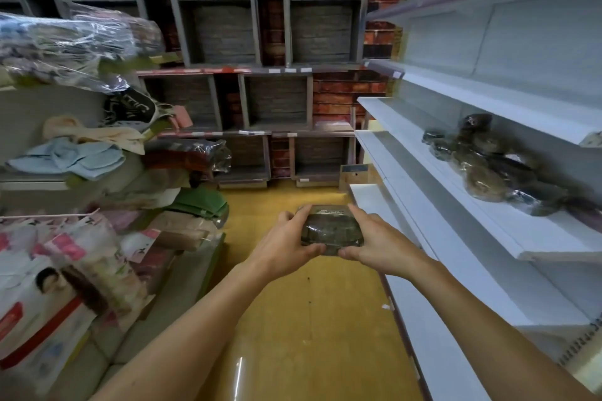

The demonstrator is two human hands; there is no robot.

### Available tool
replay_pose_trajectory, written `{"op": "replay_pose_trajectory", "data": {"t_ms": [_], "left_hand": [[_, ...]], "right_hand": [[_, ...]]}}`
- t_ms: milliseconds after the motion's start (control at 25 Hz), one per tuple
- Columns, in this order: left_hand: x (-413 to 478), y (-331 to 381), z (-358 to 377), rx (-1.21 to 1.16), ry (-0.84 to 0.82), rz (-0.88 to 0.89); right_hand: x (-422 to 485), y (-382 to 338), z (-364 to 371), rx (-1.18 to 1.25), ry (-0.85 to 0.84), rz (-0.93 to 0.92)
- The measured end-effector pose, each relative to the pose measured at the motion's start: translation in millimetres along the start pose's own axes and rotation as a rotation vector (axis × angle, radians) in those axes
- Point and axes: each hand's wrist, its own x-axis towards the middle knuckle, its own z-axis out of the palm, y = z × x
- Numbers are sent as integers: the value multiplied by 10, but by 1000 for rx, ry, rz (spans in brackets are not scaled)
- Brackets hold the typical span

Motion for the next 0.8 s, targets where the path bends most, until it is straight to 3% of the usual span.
{"op": "replay_pose_trajectory", "data": {"t_ms": [400, 800], "left_hand": [[1384, -21, 39, -19, 38, 66], [3018, -414, 494, -105, -127, 244]], "right_hand": [[1099, 466, -484, -17, 83, 16], [2148, 1043, -473, -67, 142, 247]]}}
